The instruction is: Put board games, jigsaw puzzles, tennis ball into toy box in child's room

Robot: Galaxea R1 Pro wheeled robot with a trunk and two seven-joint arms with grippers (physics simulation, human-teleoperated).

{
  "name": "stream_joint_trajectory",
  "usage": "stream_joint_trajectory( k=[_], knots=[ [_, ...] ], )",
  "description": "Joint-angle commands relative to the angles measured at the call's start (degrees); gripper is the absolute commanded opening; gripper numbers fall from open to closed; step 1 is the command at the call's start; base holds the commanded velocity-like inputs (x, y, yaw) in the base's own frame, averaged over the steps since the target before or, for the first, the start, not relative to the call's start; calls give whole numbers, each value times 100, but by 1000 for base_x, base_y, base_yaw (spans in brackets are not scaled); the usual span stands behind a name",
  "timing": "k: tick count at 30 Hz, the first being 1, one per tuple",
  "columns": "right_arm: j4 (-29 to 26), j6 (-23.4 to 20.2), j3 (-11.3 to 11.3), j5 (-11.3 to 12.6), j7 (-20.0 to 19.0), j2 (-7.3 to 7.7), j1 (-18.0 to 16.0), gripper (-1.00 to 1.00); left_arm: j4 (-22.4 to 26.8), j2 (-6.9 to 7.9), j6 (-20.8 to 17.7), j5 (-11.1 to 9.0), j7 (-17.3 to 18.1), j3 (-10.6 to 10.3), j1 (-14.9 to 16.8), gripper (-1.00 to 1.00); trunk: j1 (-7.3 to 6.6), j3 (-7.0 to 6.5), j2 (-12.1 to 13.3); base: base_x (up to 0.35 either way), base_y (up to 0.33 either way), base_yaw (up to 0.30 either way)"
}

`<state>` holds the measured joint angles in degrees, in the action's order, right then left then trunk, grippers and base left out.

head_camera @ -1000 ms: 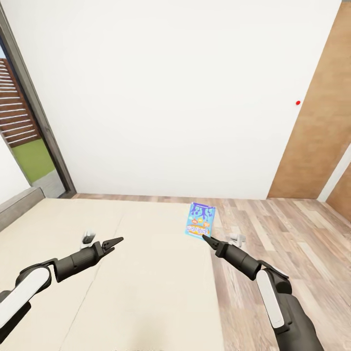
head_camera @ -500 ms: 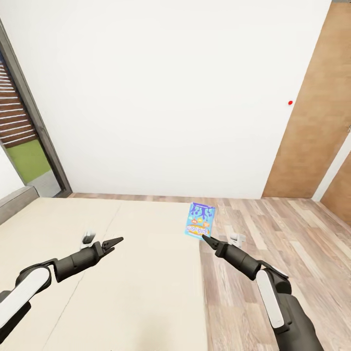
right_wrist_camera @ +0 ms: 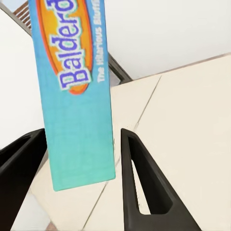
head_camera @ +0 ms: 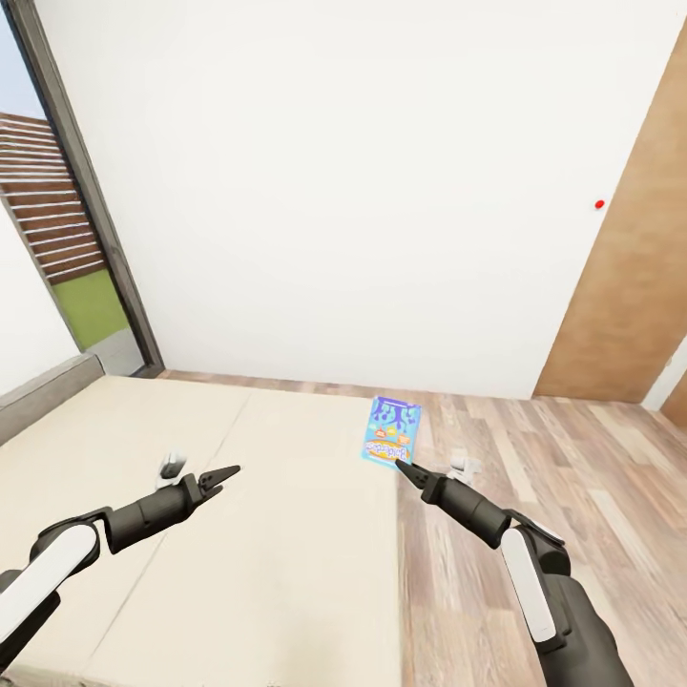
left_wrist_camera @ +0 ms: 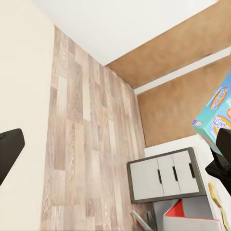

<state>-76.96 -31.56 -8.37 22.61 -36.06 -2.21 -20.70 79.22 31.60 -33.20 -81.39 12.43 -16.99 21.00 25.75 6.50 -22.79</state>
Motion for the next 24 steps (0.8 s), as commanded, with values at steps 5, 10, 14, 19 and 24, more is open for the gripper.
stream_joint_trajectory(
  k=[5, 10, 14, 19, 24],
  knots=[
    [-3, -44, -16, 32, -16, -7, -5, -100, -3, 4, -11, -26, 5, -6, 9, 100, 4, -4, -13, 0, -235, 271],
    [-3, -44, -16, 32, -16, -7, -5, -100, -3, 4, -15, -26, 5, -6, 9, 100, 4, -21, -13, 0, -164, 271],
    [-3, -44, -16, 31, -21, -25, -5, -100, -3, 4, -17, -26, 5, -6, 9, 100, 4, -33, -13, 0, -28, 232],
    [-3, -44, -16, 24, -23, -65, -5, -100, -3, 4, -15, -26, 5, -6, 9, 100, 4, -36, -13, 0, -124, 59],
    [-3, -44, -16, 27, -24, -69, -5, -100, -3, 4, -15, -26, 5, -6, 9, 100, 4, -37, -13, 0, -88, 39]
  ],
)
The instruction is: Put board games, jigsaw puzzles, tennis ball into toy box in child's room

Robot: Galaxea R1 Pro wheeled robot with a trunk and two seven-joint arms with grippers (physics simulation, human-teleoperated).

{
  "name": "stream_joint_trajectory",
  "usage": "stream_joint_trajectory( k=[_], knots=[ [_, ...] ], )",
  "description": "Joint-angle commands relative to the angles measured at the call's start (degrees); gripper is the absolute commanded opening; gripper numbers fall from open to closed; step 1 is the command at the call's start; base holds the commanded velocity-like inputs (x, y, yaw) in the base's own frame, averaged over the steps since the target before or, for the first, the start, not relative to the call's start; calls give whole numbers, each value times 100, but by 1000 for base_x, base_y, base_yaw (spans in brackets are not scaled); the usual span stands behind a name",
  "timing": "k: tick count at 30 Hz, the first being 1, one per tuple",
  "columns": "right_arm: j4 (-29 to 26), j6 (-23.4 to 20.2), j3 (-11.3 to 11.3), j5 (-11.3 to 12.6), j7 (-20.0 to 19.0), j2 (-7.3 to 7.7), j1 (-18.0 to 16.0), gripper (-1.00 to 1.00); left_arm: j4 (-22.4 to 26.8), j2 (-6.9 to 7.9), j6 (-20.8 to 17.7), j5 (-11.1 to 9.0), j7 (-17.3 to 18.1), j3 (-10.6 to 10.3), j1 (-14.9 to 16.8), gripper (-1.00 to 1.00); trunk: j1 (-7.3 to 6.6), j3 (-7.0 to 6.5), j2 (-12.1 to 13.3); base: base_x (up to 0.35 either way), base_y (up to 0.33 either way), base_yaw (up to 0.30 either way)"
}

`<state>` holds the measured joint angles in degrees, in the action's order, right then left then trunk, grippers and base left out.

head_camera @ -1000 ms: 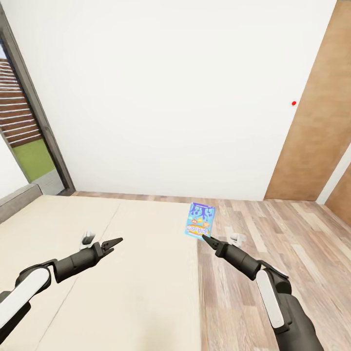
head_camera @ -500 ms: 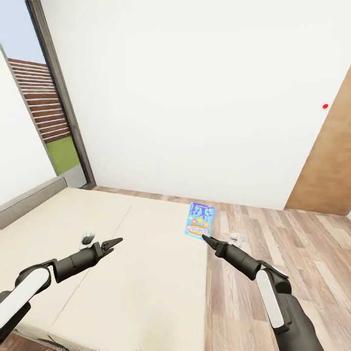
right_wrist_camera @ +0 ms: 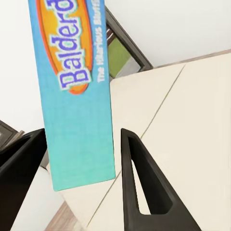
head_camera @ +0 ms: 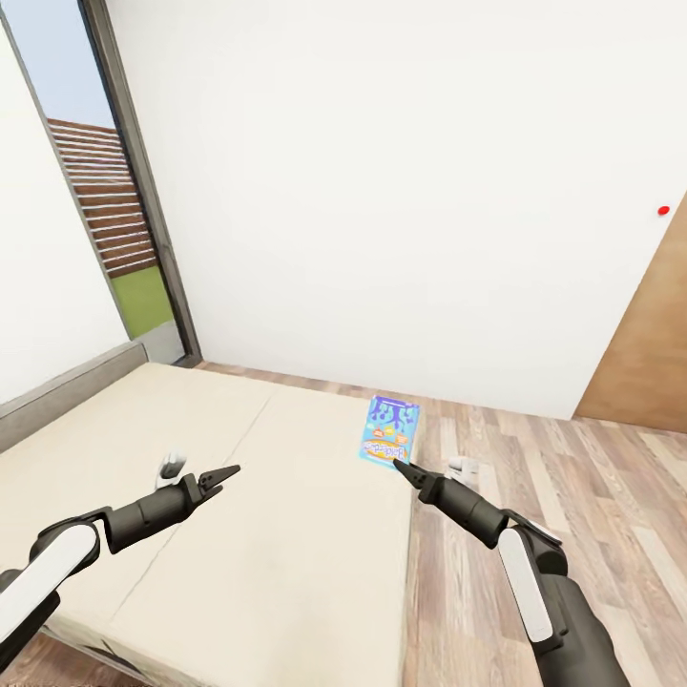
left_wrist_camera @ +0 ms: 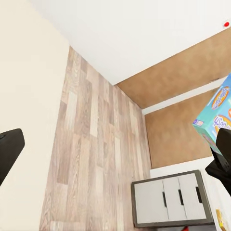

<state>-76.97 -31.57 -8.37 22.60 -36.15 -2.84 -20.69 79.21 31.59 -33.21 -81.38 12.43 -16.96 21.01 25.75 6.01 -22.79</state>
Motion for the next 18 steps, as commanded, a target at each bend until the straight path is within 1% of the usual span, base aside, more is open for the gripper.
stream_joint_trajectory(
  k=[1, 7, 12, 15, 18],
  knots=[
    [-2, -43, -15, 31, -15, -6, -5, -100, -2, 5, -12, -27, 5, -9, 8, 100, 4, 13, -13, -18, -127, 138],
    [-3, -44, -15, 34, -15, -6, -5, -100, -2, 5, -13, -27, 5, -9, 8, 100, 4, 3, -13, -69, -190, 217],
    [-3, -43, -15, 32, -15, -6, -5, -100, -2, 5, -11, -27, 5, -9, 8, 100, 4, 0, -13, -46, -71, 69],
    [-5, -44, -15, 28, -15, -6, -5, -100, -3, 5, -10, -27, 5, -10, 8, 100, 4, -3, -13, -151, -177, 64],
    [-3, -43, -15, 32, -15, -6, -5, -100, -2, 5, -10, -27, 5, -9, 8, 100, 4, -12, -13, -186, -216, 189]
  ],
)
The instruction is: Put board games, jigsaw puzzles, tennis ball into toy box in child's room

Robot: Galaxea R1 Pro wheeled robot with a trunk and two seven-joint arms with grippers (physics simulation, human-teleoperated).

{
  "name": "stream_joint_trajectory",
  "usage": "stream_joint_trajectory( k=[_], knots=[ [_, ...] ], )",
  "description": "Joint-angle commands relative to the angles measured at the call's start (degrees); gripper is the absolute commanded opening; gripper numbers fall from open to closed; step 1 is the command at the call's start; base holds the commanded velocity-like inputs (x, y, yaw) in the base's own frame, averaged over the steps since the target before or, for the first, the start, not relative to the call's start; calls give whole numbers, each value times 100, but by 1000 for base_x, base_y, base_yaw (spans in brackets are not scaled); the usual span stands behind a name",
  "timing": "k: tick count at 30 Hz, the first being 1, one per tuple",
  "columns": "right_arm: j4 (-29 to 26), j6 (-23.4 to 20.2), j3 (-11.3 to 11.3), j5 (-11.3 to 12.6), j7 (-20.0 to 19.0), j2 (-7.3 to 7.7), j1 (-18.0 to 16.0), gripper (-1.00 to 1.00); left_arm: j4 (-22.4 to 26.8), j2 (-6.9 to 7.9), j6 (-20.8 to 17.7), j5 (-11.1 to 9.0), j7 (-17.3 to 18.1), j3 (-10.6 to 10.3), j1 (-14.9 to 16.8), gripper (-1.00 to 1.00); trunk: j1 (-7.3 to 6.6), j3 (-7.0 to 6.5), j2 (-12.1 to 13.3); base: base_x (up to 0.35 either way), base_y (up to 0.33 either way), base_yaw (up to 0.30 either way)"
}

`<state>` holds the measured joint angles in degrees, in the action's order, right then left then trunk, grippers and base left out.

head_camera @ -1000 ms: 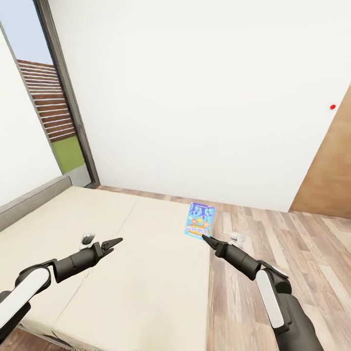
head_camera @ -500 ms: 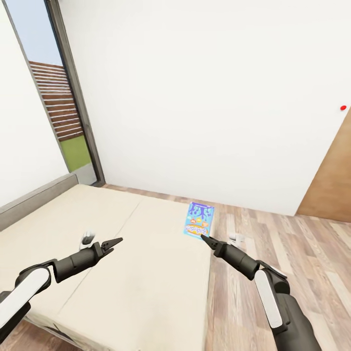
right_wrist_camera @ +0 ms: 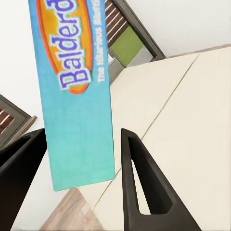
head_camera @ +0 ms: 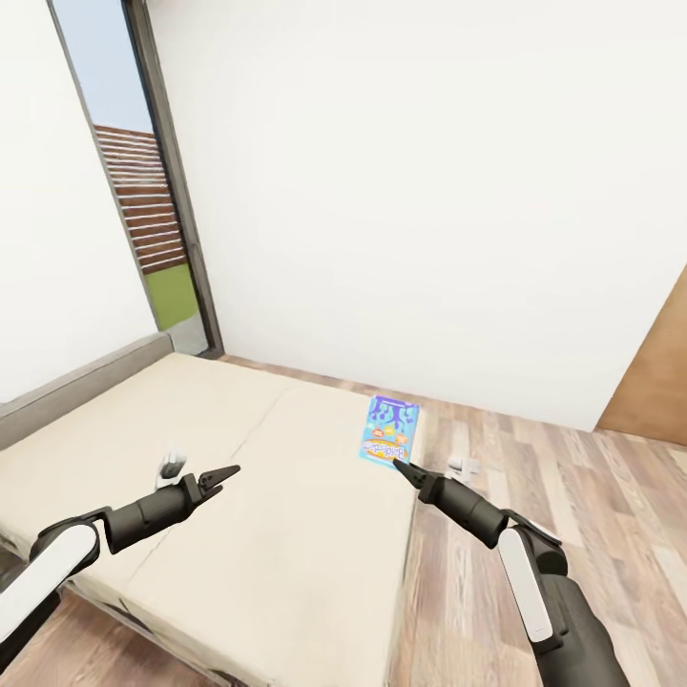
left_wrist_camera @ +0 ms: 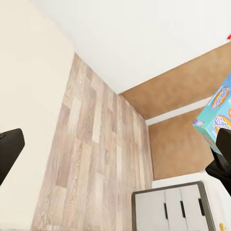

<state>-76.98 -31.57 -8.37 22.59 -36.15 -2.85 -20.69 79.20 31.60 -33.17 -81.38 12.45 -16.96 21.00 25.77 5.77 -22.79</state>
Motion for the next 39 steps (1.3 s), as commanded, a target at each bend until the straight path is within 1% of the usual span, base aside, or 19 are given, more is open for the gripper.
stream_joint_trajectory(
  k=[1, 13, 16, 25, 35, 39],
  knots=[
    [-3, -43, -15, 34, -15, -5, -5, -100, -1, 4, -14, -27, 3, -9, 9, 100, 2, 9, -13, -187, -220, 226],
    [-8, -51, -15, 35, -15, -5, -5, -100, -39, 11, 97, -28, 12, -9, 9, 100, 2, -39, -13, -32, -44, 254],
    [-9, -51, -15, 35, -20, -5, -5, -100, -43, 9, 103, -27, 12, -9, 9, 100, 2, -47, -13, -1, -171, 201],
    [-10, -51, -15, 35, -25, -5, -5, -100, -45, 6, 107, -27, 12, -10, 9, 100, 2, -50, -13, 0, -265, 55],
    [-10, -51, -15, 35, -50, -5, -5, -100, -45, 4, 109, -22, 4, -18, 9, 100, 2, -58, -13, 0, -122, 156],
    [-10, -51, -15, 35, -57, -5, -5, -100, -45, 4, 109, -26, 3, -23, 9, 100, 2, -59, -13, 0, -164, 48]
  ],
)
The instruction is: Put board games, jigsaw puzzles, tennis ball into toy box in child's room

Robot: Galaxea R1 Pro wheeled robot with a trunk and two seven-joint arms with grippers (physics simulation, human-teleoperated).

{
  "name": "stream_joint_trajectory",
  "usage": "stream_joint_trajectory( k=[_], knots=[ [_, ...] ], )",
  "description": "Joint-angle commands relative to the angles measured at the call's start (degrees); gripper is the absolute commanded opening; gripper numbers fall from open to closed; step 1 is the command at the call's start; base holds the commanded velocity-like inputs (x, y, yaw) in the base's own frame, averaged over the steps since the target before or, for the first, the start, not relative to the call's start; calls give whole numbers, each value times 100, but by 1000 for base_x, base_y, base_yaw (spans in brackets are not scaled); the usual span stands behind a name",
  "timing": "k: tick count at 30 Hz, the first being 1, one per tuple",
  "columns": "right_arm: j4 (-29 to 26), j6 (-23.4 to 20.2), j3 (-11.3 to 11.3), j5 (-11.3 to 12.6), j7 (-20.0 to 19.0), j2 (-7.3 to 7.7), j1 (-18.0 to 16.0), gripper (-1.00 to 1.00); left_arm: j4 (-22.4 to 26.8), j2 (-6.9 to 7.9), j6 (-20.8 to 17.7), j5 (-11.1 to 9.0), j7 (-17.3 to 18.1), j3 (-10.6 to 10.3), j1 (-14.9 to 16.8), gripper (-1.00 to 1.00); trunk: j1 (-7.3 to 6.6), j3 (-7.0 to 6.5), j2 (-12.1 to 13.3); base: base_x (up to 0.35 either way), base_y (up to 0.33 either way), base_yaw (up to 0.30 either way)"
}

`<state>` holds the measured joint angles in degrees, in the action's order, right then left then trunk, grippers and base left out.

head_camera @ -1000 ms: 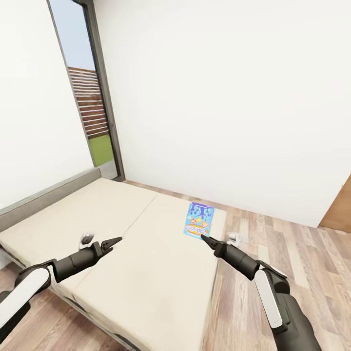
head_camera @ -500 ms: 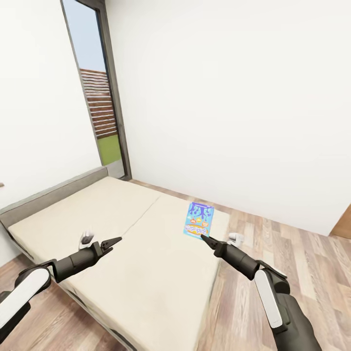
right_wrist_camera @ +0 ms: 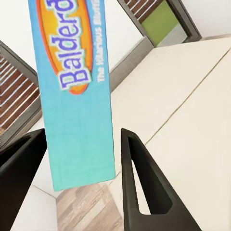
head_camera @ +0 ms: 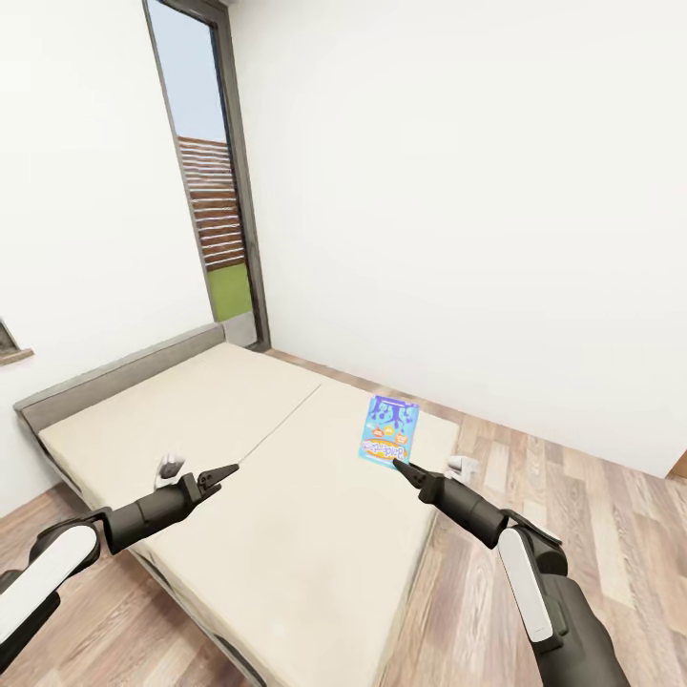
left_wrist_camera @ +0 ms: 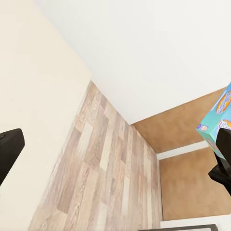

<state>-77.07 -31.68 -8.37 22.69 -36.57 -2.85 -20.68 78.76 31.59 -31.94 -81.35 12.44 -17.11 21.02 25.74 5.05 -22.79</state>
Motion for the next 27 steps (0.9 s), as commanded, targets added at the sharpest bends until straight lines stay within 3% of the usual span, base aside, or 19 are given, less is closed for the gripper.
stream_joint_trajectory(
  k=[1, 12, 27],
  knots=[
    [-1, -40, -15, 25, -16, -6, -6, -100, -1, 5, -14, -30, 4, -9, 7, 100, 4, 13, -13, 0, -45, 46],
    [-1, -48, -15, 25, -33, -6, -6, -100, -1, 5, -14, -30, 4, -9, 7, 100, 4, 6, -13, 0, -167, 187],
    [-13, -49, -12, 25, -43, -6, -6, -100, -1, 5, -14, -30, 4, -3, 7, 100, 4, 1, -13, 58, -118, 100]
  ],
)
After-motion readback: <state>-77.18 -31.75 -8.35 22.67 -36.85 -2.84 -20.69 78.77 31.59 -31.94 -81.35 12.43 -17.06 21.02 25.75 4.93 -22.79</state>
